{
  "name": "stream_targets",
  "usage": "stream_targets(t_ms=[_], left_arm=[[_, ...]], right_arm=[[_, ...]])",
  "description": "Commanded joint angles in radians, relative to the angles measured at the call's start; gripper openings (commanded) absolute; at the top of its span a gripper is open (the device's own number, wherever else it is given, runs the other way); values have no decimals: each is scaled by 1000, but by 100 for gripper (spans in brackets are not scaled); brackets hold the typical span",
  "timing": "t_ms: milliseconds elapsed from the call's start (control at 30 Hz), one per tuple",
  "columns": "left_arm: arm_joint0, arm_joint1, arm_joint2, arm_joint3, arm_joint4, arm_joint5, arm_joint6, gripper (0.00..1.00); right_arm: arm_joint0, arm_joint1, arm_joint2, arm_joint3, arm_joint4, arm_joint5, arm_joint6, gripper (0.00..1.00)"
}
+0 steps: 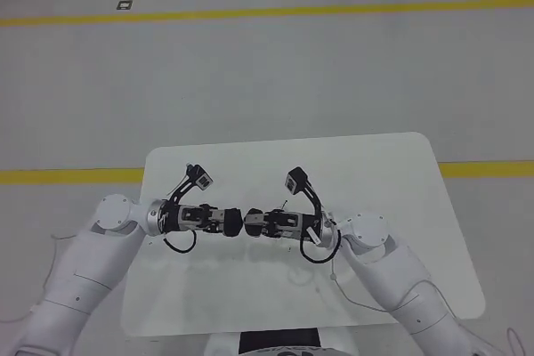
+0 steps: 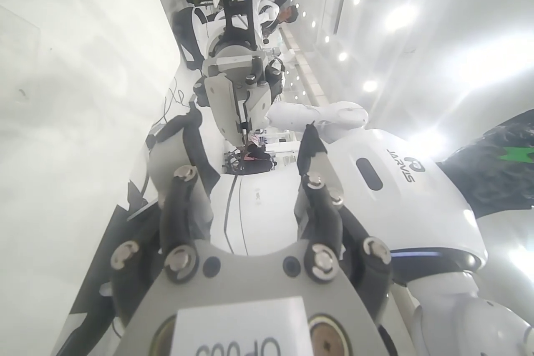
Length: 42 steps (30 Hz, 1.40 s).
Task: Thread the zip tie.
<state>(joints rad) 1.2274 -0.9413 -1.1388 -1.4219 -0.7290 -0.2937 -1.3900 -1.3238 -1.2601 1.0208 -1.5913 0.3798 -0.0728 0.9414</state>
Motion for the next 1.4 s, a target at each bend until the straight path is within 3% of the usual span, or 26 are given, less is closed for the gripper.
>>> stream_targets(t_ms=[0, 1033, 1367], left_arm=[[-3, 3, 7, 3, -2, 1, 0, 45], [-50, 27, 75, 39, -43, -9, 0, 14], [-58, 29, 88, 47, -47, -14, 0, 10]], right_arm=[[1, 1, -2, 0, -3, -1, -4, 0], [5, 11, -15, 5, 0, -10, -65, 0], [17, 11, -34, 14, 4, -13, -59, 0]])
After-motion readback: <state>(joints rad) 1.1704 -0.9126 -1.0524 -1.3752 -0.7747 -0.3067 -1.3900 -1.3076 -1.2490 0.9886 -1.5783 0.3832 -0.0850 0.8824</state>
